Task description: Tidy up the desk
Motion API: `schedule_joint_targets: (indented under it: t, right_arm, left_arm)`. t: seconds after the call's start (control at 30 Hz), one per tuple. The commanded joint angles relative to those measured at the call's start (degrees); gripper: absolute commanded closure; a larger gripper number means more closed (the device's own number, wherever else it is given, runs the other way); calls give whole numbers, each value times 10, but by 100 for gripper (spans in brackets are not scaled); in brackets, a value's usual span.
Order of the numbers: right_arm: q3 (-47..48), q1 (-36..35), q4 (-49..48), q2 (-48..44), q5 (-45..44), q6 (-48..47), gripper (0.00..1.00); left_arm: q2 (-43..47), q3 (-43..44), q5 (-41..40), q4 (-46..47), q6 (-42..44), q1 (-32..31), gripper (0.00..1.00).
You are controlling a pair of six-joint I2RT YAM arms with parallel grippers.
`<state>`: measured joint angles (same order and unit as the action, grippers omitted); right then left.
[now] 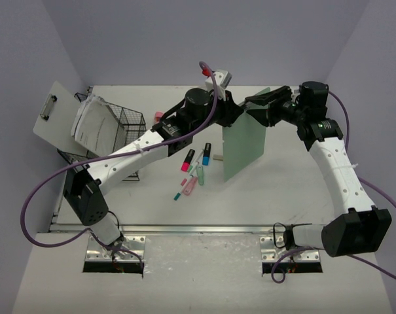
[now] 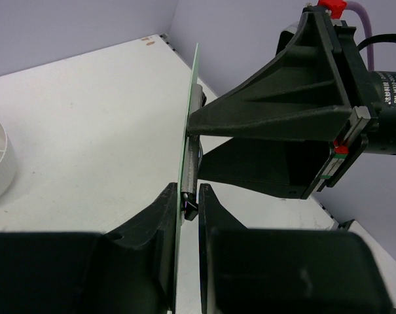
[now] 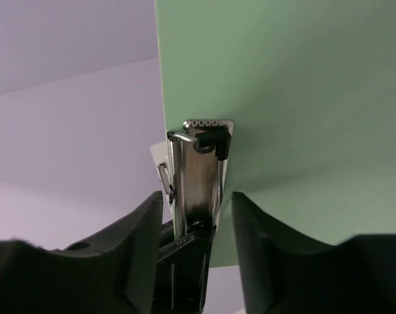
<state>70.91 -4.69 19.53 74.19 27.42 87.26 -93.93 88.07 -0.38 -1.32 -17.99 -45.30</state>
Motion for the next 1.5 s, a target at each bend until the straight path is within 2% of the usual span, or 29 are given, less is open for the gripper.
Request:
schedule_joint_targets:
  t: [0.0,0.03,0.07,0.13,0.3,0.4,0.57,0.77,0.9,1.0,1.1,1.17,1.33,1.47]
  right_arm:
    - [1,-3,-16,-20,0,4,33]
    - [1,-3,-20,-20,0,3,18]
    - [2,-2,-25,-21,0,1,9]
    - [3,-3,-35,-22,1,-10,1]
    - [4,-1,-74,-27,13,-54,1]
    - [9,1,-88,-27,32,-87,1]
    - [24,3,-126,-4,73,-129,1]
    - [34,3,-158,19,126,-176,1]
    - [30,3,-170,29,144,-192,1]
    - [25,3,-176,32,155,-195,1]
    - [20,3,-181,31,167,-202,1]
    - [16,3,-185,30,171,-206,1]
    - [4,3,-192,28,184,-213,1]
    - [-5,3,-209,27,190,-225,1]
  left_arm:
    - [32,19,-8,33,40,0,100]
    - [41,17,-10,32,49,0,100]
    - [49,16,-13,31,55,2,100]
    - [69,9,-12,27,68,13,100]
    - [132,-4,1,15,70,86,100]
    - [187,2,25,-10,67,161,100]
    - [272,25,30,-40,110,256,100]
    - [317,81,8,-99,172,372,100]
    - [285,167,15,-146,189,420,100]
    - [242,265,39,-182,206,450,100]
    - [183,402,85,-230,226,487,100]
    - [146,453,105,-264,236,500,100]
    - [113,476,169,-299,234,564,100]
    - [95,473,274,-315,187,670,100]
